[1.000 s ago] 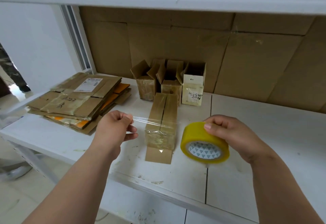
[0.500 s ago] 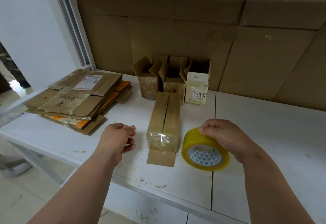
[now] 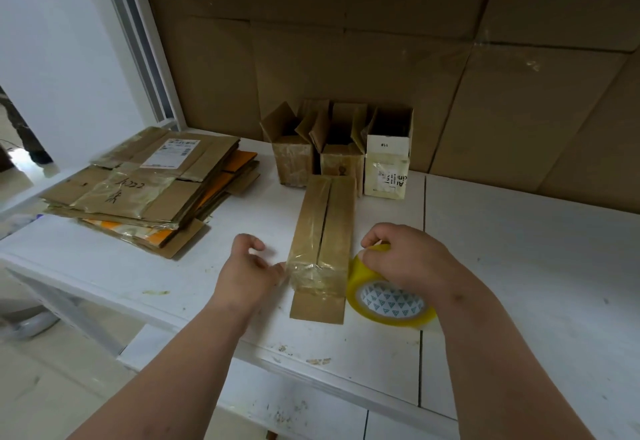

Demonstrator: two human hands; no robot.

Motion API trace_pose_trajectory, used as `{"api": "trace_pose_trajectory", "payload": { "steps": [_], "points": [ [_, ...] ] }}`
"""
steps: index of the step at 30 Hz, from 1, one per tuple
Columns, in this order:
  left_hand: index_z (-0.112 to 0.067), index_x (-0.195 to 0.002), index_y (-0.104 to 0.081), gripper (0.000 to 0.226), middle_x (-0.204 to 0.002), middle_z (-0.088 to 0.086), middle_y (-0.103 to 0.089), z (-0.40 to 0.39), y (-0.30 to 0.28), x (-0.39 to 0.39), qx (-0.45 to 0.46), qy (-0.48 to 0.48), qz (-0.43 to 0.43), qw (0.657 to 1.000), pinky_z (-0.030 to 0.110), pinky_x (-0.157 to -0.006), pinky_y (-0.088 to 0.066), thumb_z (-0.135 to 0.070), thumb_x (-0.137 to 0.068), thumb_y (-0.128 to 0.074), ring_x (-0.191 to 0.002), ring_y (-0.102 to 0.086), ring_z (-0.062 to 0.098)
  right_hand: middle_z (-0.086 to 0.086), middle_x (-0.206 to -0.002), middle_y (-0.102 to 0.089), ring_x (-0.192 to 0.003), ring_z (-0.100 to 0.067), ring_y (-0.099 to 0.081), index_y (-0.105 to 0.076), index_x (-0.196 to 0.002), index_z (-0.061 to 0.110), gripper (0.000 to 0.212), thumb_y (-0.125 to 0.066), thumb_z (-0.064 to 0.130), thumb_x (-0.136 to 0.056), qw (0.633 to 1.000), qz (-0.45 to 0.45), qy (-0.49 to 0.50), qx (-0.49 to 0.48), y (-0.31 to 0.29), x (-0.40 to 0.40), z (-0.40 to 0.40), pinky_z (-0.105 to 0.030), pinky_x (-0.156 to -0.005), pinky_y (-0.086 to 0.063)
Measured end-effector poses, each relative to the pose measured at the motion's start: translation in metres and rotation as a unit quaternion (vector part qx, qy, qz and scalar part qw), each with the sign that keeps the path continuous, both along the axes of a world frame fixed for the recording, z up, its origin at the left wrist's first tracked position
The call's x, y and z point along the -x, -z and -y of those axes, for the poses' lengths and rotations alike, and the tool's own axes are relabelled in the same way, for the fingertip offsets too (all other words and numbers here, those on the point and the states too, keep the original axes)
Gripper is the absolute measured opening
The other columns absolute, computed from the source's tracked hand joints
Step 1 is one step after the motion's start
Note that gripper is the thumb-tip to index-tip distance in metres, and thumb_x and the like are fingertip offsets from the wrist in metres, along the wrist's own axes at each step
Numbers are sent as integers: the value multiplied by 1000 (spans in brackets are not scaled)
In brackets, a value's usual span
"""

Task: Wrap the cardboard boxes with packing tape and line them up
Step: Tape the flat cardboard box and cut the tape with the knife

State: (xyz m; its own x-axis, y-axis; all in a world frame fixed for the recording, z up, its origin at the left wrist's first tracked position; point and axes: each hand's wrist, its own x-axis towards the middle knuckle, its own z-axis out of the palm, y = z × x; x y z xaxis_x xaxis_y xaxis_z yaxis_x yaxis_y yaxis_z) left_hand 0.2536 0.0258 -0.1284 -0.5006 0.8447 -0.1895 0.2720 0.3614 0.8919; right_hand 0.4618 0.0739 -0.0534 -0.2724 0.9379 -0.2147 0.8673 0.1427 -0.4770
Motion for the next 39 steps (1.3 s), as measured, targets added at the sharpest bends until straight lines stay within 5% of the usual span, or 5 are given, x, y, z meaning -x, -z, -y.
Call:
{"api": "trace_pose_trajectory", "payload": {
  "steps": [6, 14, 20, 29, 39],
  "points": [
    [-20, -93, -76, 27, -84, 1, -74, 14, -5, 0, -70, 80, 54, 993, 23, -75, -52, -9, -99, -52, -78, -64, 10, 12, -102, -60, -95, -14, -55, -59, -98, 36, 24, -49, 17, -87, 995, 95, -18, -40, -12, 11, 3, -39, -99, -43],
    [-26, -106, -77, 17, -89, -10, -76, 13, -3, 11, -71, 118, -1, 990, 36, -99, -52, -23, -91, -70, -90, -70, 6, 13, -77, -57, -80, -12, -54, -47, -78, 30, 26, -54, 52, -88, 983, 132, -25, -124, 5, 19, 5, -42, -104, -33],
    [-34, -121, -65, 33, -85, -16, -72, 10, -4, 9, -97, 149, -146, 973, 2, -68, -42, -29, -89, -72, -83, -62, -8, 11, -76, -58, -70, -6, -50, -49, -80, 28, 29, -58, 55, -85, 981, 113, -43, -151, 13, 17, 4, -41, -101, -36],
    [-39, -135, -56, 41, -94, -7, -71, 2, -10, 10, -138, 242, -377, 883, 31, -76, -53, -30, -95, -61, -87, -65, 17, 5, -88, -62, -95, -22, -58, -43, -88, 28, 28, -61, 49, -80, 968, 178, -29, -176, 20, 29, 9, -51, -111, -28],
    [-41, -133, -59, 38, -89, -14, -71, 0, -11, 12, -105, 235, -315, 913, 20, -74, -50, -47, -95, -59, -76, -58, 4, 7, -83, -58, -91, -21, -57, -42, -85, 30, 29, -59, 54, -81, 959, 190, -34, -208, 23, 34, 11, -48, -109, -30]
  ]
}}
